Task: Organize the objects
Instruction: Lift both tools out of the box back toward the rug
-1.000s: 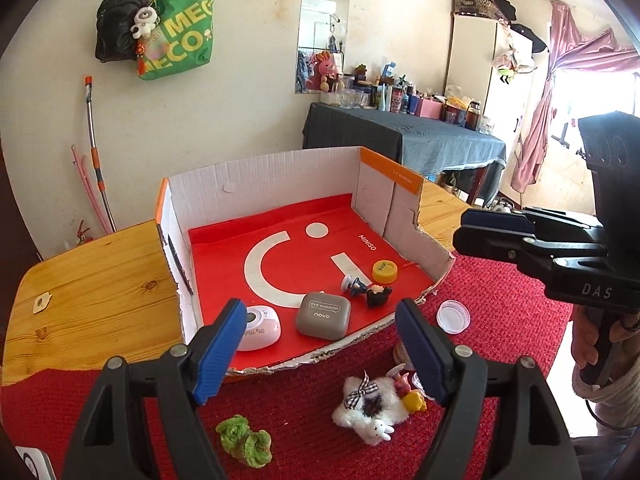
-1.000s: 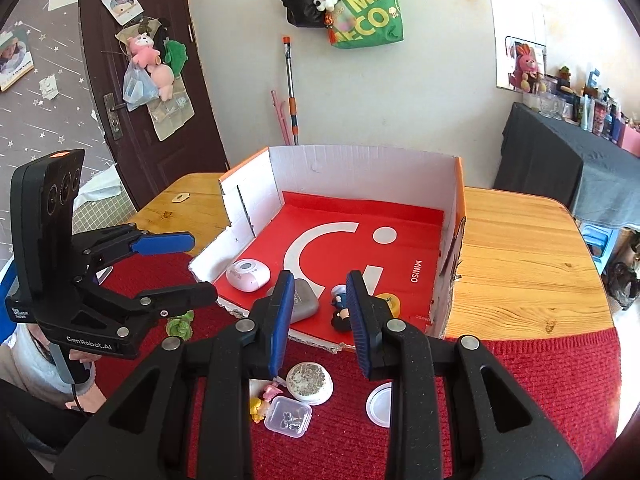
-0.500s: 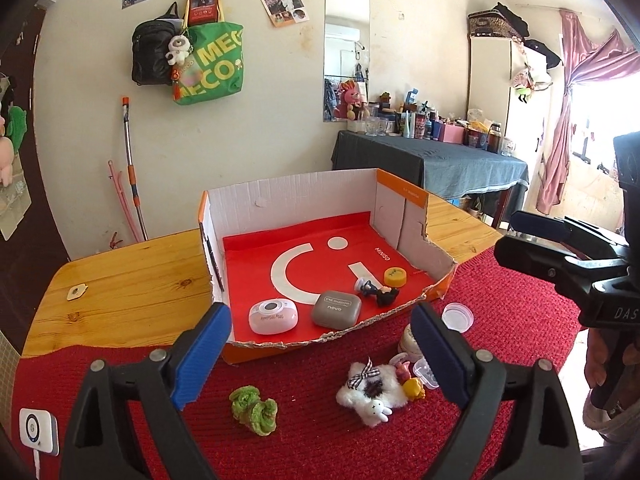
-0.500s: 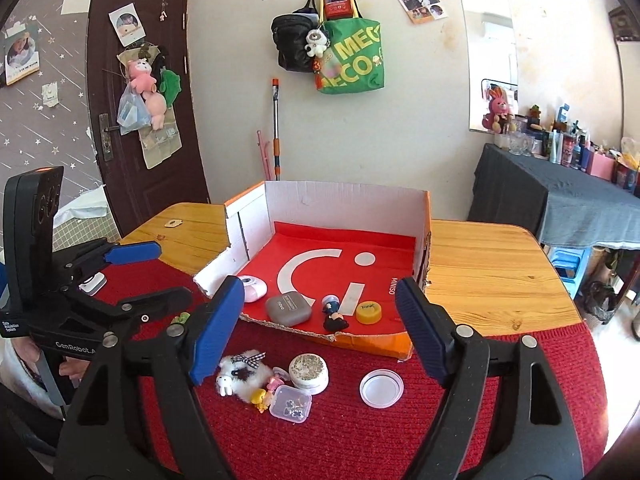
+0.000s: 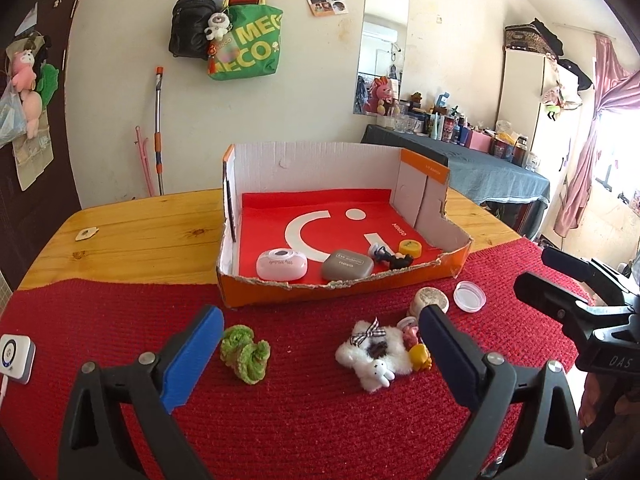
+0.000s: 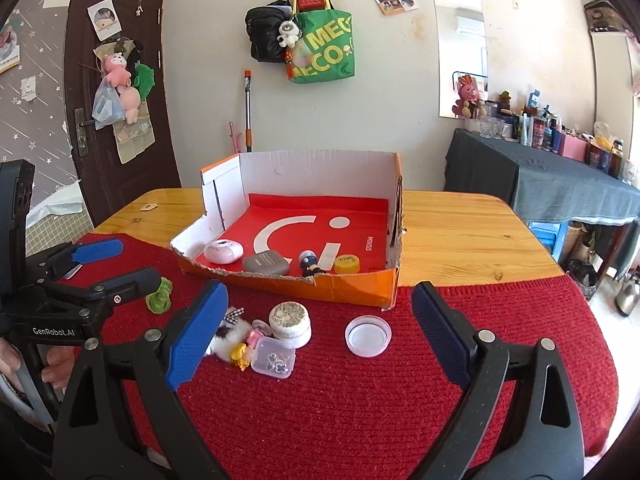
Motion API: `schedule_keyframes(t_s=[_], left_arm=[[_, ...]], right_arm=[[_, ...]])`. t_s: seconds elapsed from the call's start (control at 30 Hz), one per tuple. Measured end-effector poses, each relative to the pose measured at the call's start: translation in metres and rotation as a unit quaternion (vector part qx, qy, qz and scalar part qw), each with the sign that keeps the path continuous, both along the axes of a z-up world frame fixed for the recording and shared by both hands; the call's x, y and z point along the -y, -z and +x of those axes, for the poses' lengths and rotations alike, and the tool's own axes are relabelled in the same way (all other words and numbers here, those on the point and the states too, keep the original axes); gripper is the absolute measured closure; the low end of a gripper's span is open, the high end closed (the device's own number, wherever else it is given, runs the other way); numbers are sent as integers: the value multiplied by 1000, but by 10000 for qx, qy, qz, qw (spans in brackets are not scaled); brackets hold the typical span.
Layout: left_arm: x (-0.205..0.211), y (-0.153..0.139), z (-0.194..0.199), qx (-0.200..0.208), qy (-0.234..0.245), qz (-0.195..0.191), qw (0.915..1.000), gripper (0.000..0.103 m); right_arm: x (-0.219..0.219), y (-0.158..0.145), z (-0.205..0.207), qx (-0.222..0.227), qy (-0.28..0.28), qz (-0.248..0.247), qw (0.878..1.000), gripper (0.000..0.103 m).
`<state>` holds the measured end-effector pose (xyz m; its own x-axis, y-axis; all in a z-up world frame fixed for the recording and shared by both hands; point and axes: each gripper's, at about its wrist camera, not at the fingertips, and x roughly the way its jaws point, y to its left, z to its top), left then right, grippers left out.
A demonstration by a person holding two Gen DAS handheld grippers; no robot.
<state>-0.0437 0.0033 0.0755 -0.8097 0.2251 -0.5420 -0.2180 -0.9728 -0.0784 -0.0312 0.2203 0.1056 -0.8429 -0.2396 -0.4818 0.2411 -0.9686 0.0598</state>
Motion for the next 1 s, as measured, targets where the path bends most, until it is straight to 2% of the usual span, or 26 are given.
schedule_keyframes(t_s=[0.4,0.73,1.0], left_arm=[[6,38,8,463,-279,107,9985,1],[16,47,-1,703,-443,251,9962,1],[25,49,-12,805,-552,164,9951,1]], right_arm=[[-2,50,2,557,246,-113,9981,9],[-7,52,-3,659,366,-86,9971,9],[-11,55,-13,774,403,-57,9962,9]])
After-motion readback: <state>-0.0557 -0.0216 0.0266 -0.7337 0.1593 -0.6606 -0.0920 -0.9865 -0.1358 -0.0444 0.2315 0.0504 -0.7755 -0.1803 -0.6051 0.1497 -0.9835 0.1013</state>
